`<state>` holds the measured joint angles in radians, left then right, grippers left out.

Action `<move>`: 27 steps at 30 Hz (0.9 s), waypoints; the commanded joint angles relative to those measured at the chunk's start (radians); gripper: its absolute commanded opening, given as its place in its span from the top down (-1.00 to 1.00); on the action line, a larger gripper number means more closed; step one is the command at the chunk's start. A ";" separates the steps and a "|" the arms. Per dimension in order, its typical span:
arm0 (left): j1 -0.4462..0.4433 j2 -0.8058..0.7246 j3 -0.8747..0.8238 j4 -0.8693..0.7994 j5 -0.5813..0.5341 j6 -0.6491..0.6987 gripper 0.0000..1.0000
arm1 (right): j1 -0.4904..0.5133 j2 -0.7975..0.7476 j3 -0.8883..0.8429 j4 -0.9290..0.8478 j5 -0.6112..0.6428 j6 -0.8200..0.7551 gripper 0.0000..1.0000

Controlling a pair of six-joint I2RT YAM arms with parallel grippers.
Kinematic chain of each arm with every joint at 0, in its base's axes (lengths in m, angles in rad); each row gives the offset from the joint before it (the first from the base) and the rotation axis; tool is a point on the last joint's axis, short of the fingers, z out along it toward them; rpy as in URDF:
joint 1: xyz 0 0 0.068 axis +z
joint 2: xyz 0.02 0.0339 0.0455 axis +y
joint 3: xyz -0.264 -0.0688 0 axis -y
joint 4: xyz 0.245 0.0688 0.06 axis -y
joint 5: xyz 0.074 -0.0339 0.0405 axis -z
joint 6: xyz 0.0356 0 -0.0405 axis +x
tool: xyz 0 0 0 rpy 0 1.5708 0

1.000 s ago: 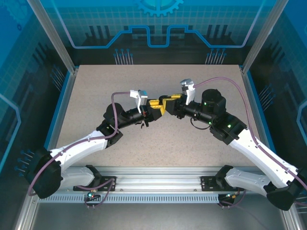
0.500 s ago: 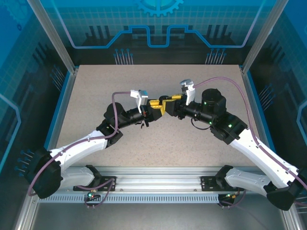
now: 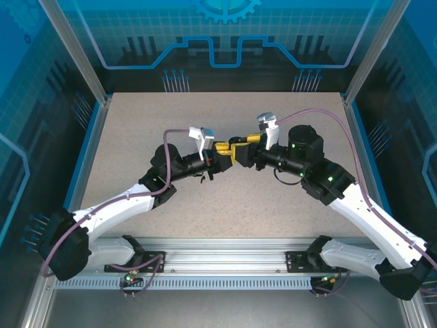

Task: Insert the wireless bluetooth earbuds into the charging case

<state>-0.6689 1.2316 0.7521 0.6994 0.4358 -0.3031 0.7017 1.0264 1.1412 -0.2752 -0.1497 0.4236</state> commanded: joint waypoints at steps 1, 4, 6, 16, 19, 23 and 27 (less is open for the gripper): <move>-0.007 0.013 0.037 -0.025 0.023 0.040 0.89 | 0.018 -0.021 0.043 -0.027 0.014 -0.024 -0.03; -0.008 0.008 0.036 -0.044 0.017 0.057 0.90 | 0.018 -0.036 0.053 -0.055 0.043 -0.036 -0.05; -0.007 0.007 0.033 -0.044 0.017 0.060 0.90 | 0.015 -0.043 0.055 -0.065 0.053 -0.042 -0.06; -0.007 -0.004 0.033 -0.052 0.017 0.072 0.91 | 0.015 -0.036 0.079 -0.129 0.114 -0.045 -0.07; -0.006 -0.015 0.032 -0.067 0.011 0.084 0.91 | 0.014 -0.026 0.112 -0.213 0.201 -0.045 -0.05; -0.007 -0.029 0.028 -0.079 -0.006 0.097 0.90 | 0.014 -0.004 0.143 -0.301 0.243 -0.066 0.02; -0.006 -0.036 0.030 -0.083 -0.003 0.099 0.90 | 0.013 0.017 0.162 -0.346 0.254 -0.074 0.08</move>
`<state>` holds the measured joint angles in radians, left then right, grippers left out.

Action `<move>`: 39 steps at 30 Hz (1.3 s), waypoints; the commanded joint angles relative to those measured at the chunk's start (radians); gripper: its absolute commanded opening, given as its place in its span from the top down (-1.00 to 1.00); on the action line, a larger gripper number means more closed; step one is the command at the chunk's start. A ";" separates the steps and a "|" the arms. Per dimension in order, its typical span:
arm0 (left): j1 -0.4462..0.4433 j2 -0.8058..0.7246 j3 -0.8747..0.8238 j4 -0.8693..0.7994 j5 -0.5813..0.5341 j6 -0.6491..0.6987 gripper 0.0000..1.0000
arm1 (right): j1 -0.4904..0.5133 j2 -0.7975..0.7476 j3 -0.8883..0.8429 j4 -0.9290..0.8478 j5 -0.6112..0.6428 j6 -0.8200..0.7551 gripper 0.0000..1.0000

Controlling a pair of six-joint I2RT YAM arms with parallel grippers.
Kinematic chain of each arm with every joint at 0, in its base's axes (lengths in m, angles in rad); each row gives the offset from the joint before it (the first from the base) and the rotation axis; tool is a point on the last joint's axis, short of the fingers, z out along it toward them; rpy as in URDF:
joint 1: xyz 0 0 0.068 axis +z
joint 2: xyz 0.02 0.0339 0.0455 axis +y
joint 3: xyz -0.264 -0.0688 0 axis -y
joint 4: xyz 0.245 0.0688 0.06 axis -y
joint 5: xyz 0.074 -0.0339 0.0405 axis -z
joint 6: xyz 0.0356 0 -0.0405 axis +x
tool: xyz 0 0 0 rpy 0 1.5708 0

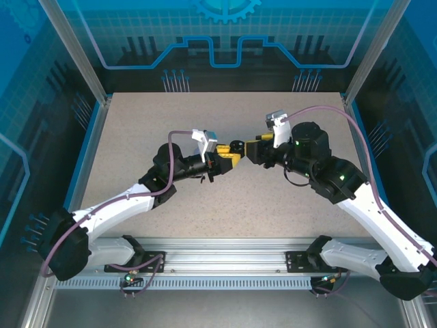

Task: Insert the wireless bluetooth earbuds into the charging case

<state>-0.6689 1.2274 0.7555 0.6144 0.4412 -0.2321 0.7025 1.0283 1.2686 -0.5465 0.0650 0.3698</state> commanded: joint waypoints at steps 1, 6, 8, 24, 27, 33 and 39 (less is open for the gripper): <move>-0.007 -0.034 0.027 0.002 -0.005 0.027 0.90 | 0.012 0.023 0.039 -0.084 0.041 -0.020 0.10; -0.008 -0.037 0.030 0.003 0.014 0.030 0.90 | 0.012 0.052 0.057 -0.107 0.032 -0.023 0.15; -0.007 -0.040 0.030 0.006 0.024 0.029 0.90 | 0.012 0.063 0.061 -0.111 0.018 -0.026 0.15; -0.006 -0.030 0.032 0.038 0.132 0.019 0.90 | 0.012 0.081 0.061 -0.095 -0.056 -0.043 0.09; -0.008 -0.029 0.037 0.030 0.139 0.019 0.90 | 0.012 0.083 0.061 -0.094 -0.070 -0.048 0.06; -0.008 -0.027 0.038 0.036 0.135 0.013 0.90 | 0.012 0.093 0.074 -0.136 -0.037 -0.060 -0.01; -0.008 -0.020 0.044 0.047 0.165 0.008 0.90 | 0.013 0.121 0.102 -0.179 -0.038 -0.080 -0.09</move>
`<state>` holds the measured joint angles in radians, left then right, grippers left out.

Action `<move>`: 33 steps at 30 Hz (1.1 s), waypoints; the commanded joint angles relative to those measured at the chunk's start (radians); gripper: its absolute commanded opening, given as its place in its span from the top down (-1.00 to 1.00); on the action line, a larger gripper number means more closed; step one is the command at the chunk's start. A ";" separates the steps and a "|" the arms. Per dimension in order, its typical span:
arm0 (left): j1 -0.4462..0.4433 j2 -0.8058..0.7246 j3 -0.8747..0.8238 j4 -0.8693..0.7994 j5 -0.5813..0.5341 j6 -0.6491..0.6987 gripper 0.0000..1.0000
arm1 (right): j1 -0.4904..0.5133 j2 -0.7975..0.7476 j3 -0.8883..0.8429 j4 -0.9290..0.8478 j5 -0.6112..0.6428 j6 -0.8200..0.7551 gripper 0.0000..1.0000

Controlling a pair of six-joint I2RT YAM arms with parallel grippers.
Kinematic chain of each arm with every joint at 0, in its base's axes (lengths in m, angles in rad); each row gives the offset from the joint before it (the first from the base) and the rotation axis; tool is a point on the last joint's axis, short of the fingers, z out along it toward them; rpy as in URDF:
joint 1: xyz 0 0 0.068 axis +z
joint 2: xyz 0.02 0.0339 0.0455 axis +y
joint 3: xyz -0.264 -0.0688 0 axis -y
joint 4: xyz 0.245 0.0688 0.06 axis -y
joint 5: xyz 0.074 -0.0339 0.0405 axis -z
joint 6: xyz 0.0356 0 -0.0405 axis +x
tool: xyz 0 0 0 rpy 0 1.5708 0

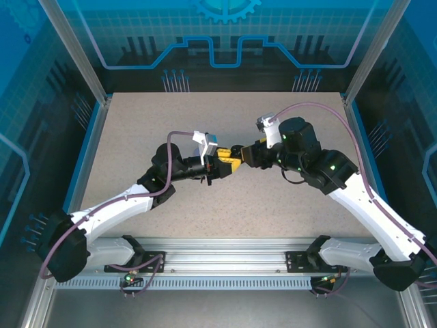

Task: Insert the wireless bluetooth earbuds into the charging case

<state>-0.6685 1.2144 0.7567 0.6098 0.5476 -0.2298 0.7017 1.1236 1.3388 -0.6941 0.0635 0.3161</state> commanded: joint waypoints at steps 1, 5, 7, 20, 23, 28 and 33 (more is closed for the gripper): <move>-0.007 -0.006 0.045 0.051 0.058 0.003 0.90 | 0.014 0.035 0.038 -0.043 -0.033 -0.030 -0.09; -0.008 -0.006 0.041 0.066 0.054 -0.005 0.90 | 0.018 0.057 0.054 -0.079 0.000 -0.038 -0.10; -0.008 -0.006 0.044 0.054 0.044 -0.004 0.90 | 0.018 0.060 0.058 -0.093 0.024 -0.036 -0.10; -0.007 -0.004 0.052 0.035 0.045 0.004 0.91 | 0.030 0.067 0.075 -0.111 0.105 -0.027 0.10; -0.008 0.001 0.059 0.025 0.065 0.009 0.92 | 0.036 0.078 0.087 -0.123 0.096 -0.045 0.16; -0.008 -0.002 0.056 0.034 0.065 0.004 0.93 | 0.049 0.100 0.110 -0.161 0.132 -0.054 0.27; -0.008 0.001 0.062 -0.013 0.004 0.018 0.96 | 0.051 0.086 0.110 -0.157 0.151 -0.048 0.32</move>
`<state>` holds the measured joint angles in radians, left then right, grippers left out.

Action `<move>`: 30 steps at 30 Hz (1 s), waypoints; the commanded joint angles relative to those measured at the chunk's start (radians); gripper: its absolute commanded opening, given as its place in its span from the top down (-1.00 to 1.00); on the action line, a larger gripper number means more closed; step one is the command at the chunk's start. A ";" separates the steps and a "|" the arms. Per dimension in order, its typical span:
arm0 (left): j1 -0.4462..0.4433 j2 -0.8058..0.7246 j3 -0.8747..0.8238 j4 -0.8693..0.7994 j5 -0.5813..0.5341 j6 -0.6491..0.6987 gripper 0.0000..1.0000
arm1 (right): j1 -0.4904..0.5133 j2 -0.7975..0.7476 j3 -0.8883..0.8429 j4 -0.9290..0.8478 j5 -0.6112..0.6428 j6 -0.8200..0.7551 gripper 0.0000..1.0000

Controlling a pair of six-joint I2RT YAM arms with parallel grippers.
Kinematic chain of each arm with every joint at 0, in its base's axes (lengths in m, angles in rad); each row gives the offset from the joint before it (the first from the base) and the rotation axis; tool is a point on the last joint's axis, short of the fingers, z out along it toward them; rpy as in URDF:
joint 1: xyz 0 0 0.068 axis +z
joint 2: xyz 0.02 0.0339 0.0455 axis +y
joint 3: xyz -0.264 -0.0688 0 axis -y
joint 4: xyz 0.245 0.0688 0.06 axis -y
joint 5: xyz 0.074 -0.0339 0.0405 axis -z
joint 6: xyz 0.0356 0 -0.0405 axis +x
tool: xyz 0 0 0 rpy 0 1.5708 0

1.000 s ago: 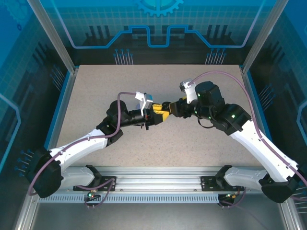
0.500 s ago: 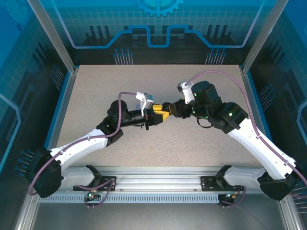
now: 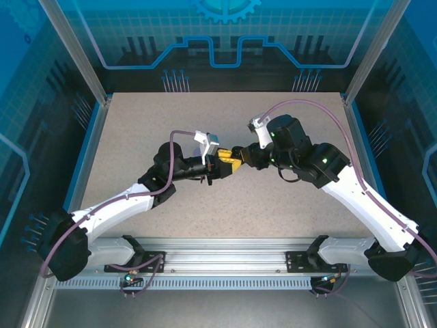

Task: Insert the wireless bluetooth earbuds into the charging case

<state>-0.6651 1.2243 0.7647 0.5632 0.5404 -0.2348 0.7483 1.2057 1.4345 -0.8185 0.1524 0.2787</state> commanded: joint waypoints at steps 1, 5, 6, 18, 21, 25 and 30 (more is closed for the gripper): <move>-0.011 -0.009 0.055 0.021 -0.005 0.025 0.97 | 0.004 -0.005 0.011 -0.027 0.059 -0.010 0.33; -0.011 -0.003 0.058 -0.005 -0.045 0.031 0.96 | 0.005 -0.033 -0.007 -0.005 0.050 -0.010 0.31; -0.011 -0.001 0.055 -0.001 -0.046 0.029 0.97 | 0.005 -0.039 -0.009 -0.002 0.049 -0.011 0.31; -0.010 -0.003 0.055 -0.016 -0.051 0.036 0.96 | 0.004 -0.119 -0.063 0.093 -0.059 -0.013 0.27; -0.011 -0.002 0.058 -0.011 -0.028 0.038 0.96 | 0.003 -0.123 -0.065 0.106 -0.096 -0.010 0.25; -0.011 -0.002 0.061 0.004 0.005 0.034 0.96 | 0.003 -0.117 -0.065 0.115 -0.116 -0.010 0.25; -0.011 -0.003 0.057 0.030 0.040 0.025 0.96 | 0.002 -0.099 -0.060 0.100 -0.104 -0.013 0.24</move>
<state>-0.6689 1.2243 0.7845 0.5503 0.5327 -0.2260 0.7475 1.0981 1.3739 -0.7319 0.0658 0.2787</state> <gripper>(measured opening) 0.223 0.379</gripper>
